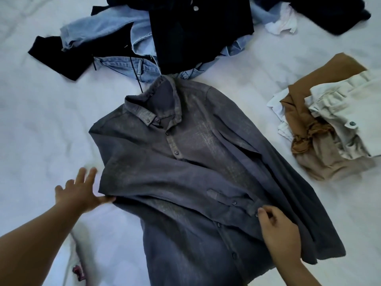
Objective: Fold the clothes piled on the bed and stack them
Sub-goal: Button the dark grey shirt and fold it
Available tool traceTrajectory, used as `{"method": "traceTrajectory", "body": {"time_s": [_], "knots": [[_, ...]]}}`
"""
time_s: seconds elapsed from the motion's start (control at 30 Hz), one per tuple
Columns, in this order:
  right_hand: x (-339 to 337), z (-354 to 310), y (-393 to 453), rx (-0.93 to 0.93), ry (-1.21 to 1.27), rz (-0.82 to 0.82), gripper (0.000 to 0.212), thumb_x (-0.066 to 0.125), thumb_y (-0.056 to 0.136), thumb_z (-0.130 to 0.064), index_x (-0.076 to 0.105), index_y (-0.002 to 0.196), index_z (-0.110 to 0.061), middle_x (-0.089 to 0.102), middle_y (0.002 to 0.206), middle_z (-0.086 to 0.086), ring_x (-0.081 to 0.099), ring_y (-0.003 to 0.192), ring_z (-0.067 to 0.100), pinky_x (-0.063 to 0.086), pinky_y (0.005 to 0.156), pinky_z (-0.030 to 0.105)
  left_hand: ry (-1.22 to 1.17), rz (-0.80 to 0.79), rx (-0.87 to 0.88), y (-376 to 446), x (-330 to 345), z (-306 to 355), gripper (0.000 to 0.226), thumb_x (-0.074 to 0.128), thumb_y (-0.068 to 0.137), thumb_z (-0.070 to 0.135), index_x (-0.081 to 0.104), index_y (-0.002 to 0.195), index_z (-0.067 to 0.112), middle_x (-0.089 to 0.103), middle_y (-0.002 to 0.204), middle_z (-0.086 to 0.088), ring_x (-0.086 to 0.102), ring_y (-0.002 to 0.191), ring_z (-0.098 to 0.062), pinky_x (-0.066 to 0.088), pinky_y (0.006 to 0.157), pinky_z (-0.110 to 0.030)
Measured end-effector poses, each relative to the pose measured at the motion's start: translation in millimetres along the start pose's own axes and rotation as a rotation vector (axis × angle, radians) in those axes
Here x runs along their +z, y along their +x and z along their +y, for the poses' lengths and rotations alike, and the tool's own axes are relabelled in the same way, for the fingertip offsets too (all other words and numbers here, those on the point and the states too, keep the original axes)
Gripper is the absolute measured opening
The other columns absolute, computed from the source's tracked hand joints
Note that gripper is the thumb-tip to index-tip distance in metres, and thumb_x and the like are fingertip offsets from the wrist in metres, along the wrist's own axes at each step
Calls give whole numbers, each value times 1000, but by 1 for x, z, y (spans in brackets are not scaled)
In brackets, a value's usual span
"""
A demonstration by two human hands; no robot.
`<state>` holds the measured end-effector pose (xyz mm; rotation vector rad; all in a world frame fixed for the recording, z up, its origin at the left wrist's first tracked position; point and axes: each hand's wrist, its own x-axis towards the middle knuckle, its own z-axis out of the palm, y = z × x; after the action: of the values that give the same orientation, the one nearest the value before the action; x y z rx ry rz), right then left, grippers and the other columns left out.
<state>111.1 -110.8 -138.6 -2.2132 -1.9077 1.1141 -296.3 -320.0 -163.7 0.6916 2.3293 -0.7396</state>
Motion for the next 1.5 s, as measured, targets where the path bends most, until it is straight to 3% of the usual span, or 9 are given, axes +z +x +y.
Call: {"method": "traceTrajectory", "body": {"time_s": [0.1, 0.2, 0.43, 0.77, 0.93, 1.13, 1.27, 1.4, 1.5], "knots": [[5, -5, -1, -169, -184, 147, 13, 70, 79, -17, 59, 74, -14, 54, 81, 6, 48, 77, 29, 42, 73, 42, -53, 34, 123, 4, -8, -1, 112, 69, 74, 52, -4, 152, 16, -5, 160, -6, 5, 147, -29, 14, 115, -47], [19, -18, 3, -386, -284, 136, 19, 76, 69, -7, 61, 80, -12, 59, 94, 10, 53, 89, 36, 42, 77, 46, -236, 312, 326, 10, -18, 9, 77, 52, 70, 17, 35, 143, -2, 31, 150, -22, 33, 135, -42, 30, 107, -56], [54, -38, 22, -492, -311, -82, 19, 68, 78, -5, 55, 85, -17, 55, 96, -1, 51, 99, 25, 34, 92, 39, -311, 556, 329, 50, -53, 47, 49, 43, 85, 5, 51, 134, 4, 45, 141, -20, 39, 133, -39, 28, 110, -50], [67, -35, 42, -555, -388, 69, 40, 64, 63, 18, 59, 80, -17, 51, 74, 0, 54, 69, 26, 30, 76, 38, 233, 514, 214, 89, -94, 44, 26, 42, 90, 11, 56, 111, 12, 53, 114, -14, 40, 122, -33, -7, 114, -53], [73, -43, 25, -598, -477, 325, 38, 71, 65, 1, 64, 100, -11, 53, 112, 19, 43, 105, 35, 29, 89, 52, -158, 674, 234, 80, -83, 64, 45, 44, 95, 23, 39, 138, 9, 27, 150, -17, 10, 144, -32, -11, 113, -51], [92, -21, -2, -835, -633, 62, 46, 35, 83, -32, 56, 124, -25, 54, 135, 9, 40, 124, 28, 41, 96, 51, 70, 566, 698, 44, -12, 54, 76, 14, 91, 69, 33, 145, 19, 32, 152, -10, 23, 141, -29, 2, 114, -48], [88, -13, 0, -810, -756, -67, 63, 71, 61, -38, 63, 122, -23, 59, 130, 9, 45, 124, 24, 47, 90, 50, -67, 365, 334, 26, 7, 30, 97, 0, 70, 80, 12, 151, 27, 7, 160, -1, 6, 147, -24, -4, 114, -46], [83, -16, -2, -790, -815, -145, 95, 88, 28, -34, 66, 120, -22, 61, 126, 11, 51, 117, 28, 50, 84, 53, -232, 299, 349, -3, 24, 23, 111, 33, 59, 88, 31, 148, 21, 19, 156, -15, 35, 134, -40, 39, 100, -54], [82, -18, -4, -802, -808, -88, 91, 94, 26, -22, 70, 114, -16, 65, 119, 16, 63, 106, 33, 53, 79, 54, -514, 353, 273, -19, 28, 26, 105, 78, 60, 55, 31, 147, 19, 26, 152, -12, 46, 120, -40, 49, 89, -49]]}}
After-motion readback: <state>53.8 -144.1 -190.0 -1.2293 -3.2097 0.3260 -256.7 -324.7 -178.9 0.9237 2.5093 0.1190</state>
